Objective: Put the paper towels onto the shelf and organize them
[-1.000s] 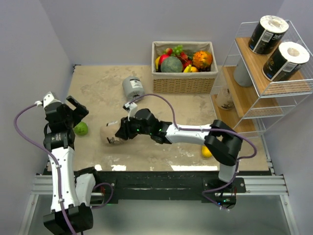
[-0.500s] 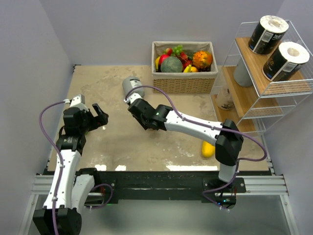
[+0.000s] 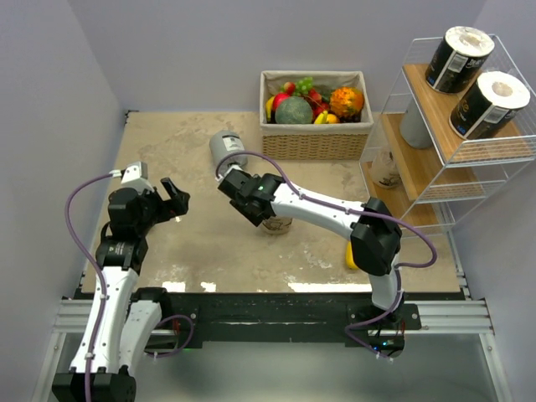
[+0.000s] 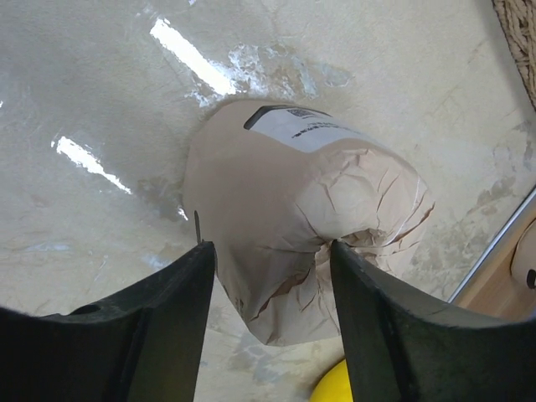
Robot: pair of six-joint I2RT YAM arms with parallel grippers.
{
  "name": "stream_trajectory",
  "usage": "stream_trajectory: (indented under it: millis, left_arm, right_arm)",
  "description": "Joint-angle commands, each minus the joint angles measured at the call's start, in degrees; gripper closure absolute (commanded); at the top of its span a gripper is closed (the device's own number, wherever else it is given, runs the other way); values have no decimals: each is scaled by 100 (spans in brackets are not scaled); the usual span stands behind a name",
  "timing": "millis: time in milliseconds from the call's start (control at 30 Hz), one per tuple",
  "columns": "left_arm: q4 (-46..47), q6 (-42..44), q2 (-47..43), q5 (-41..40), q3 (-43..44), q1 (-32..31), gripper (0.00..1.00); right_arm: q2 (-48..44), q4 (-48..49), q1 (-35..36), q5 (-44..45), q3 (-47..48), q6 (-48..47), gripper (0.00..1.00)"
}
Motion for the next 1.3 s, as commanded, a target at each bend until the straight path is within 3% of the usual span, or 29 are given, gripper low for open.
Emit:
stream_trajectory:
  millis: [0, 600, 800, 1000, 1267]
  left_arm:
    - [150, 105, -200, -111, 38, -190, 3]
    - [106, 78, -183, -322, 56, -288, 3]
    - [97, 70, -157, -349, 47, -288, 3]
    - [71, 61, -121, -428, 65, -315, 3]
    - [44, 43, -112, -445, 65, -315, 2]
  right_arm:
    - [-257, -6, -115, -145, 231, -1, 38]
    - [-469, 741, -581, -1253, -569, 202, 42]
    - [-337, 829, -590, -1333, -701, 176, 51]
    - [-530, 803, -590, -1087, -825, 9, 57]
    - [-741, 294, -791, 36, -710, -273, 64]
